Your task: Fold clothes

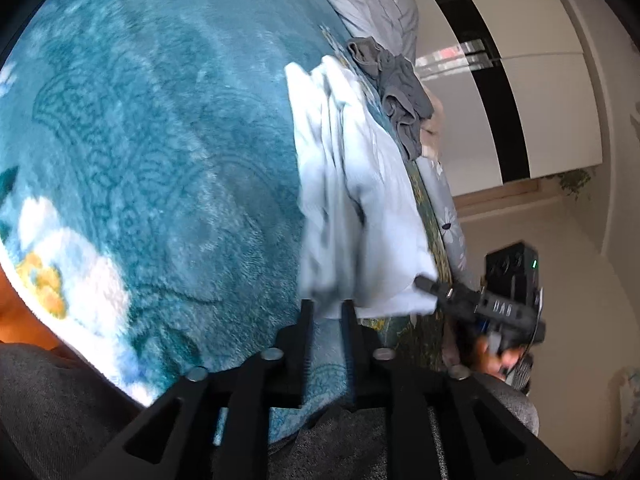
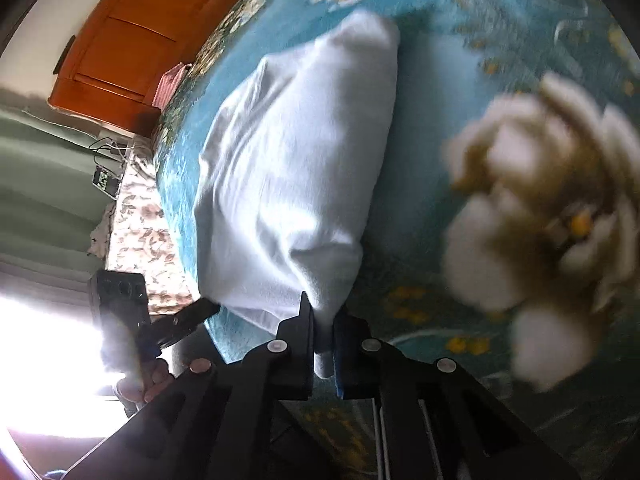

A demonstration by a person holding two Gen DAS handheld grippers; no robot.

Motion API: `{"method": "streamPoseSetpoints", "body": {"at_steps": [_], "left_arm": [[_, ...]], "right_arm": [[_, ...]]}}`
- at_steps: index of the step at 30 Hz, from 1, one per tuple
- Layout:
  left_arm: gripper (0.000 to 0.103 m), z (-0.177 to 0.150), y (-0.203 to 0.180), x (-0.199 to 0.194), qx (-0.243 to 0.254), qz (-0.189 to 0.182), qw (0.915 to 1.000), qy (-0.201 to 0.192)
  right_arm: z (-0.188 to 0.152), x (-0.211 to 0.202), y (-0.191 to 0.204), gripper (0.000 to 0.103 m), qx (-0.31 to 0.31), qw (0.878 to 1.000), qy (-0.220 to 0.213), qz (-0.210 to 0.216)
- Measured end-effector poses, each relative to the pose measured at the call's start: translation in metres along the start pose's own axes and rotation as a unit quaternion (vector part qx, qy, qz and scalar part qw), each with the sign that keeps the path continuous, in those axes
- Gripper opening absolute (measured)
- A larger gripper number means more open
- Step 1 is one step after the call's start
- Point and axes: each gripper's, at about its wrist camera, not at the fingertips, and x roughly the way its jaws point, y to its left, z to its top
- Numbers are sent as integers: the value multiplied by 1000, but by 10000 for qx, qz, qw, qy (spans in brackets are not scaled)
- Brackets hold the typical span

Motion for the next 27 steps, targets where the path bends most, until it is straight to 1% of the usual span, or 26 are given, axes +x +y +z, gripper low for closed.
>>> {"method": "streamPoseSetpoints", "body": {"at_steps": [1, 2, 3, 4, 7, 8, 9, 11, 12, 13, 15, 17, 18, 19, 21, 23, 25, 27], "left_arm": [[32, 0, -2, 0, 41, 16, 10000, 6], [35, 2, -3, 1, 61, 19, 10000, 10], [36, 3, -5, 3, 67, 17, 10000, 16], [37, 6, -7, 4, 64, 25, 10000, 16], [41, 18, -10, 7, 40, 79, 9999, -89], [46, 23, -10, 7, 34, 81, 9998, -157], [49, 28, -10, 7, 3, 76, 9997, -226], [58, 44, -8, 10, -140, 31, 9992, -365], [59, 53, -5, 12, -257, -18, 9987, -430], [61, 62, -3, 14, -373, -68, 9981, -495], [63, 80, 1, 20, -574, -112, 9963, -634], [69, 96, 6, 25, -743, -143, 9942, -760], [71, 101, 7, 27, -781, -200, 9937, -782], [74, 107, 7, 30, -805, -286, 9932, -785], [78, 116, 7, 38, -834, -409, 9928, -760], [79, 126, 5, 46, -813, -476, 9931, -701], [79, 134, -2, 55, -657, -412, 9954, -567], [79, 142, -8, 63, -500, -349, 9972, -433]], "right_arm": [[6, -8, -2, 7, -62, 9999, -39, -128], [12, -17, -4, 7, -140, 9994, -75, -299], [22, -26, -9, 7, -246, 9980, -96, -572], [29, -32, -14, 7, -269, 9969, -105, -735], [47, -42, -36, 7, -175, 9940, -83, -1074], [51, -42, -41, 7, -168, 9934, -70, -1131], [52, -40, -47, 8, -198, 9937, -28, -1105], [49, -39, -52, 10, -156, 9950, -62, -988], [47, -40, -54, 12, -122, 9954, -102, -947], [44, -43, -56, 13, -79, 9954, -195, -936], [39, -49, -59, 23, 7, 9950, -386, -918], [32, -59, -59, 28, 61, 9938, -615, -920], [26, -66, -57, 29, 40, 9932, -742, -901], [21, -72, -55, 31, 0, 9927, -843, -867], [11, -85, -51, 41, -80, 9914, -1036, -795], [2, -96, -53, 43, -115, 9907, -1142, -725], [-4, -104, -56, 44, -65, 9902, -1243, -636], [-10, -102, -61, 44, 111, 9907, -1293, -400]]}}
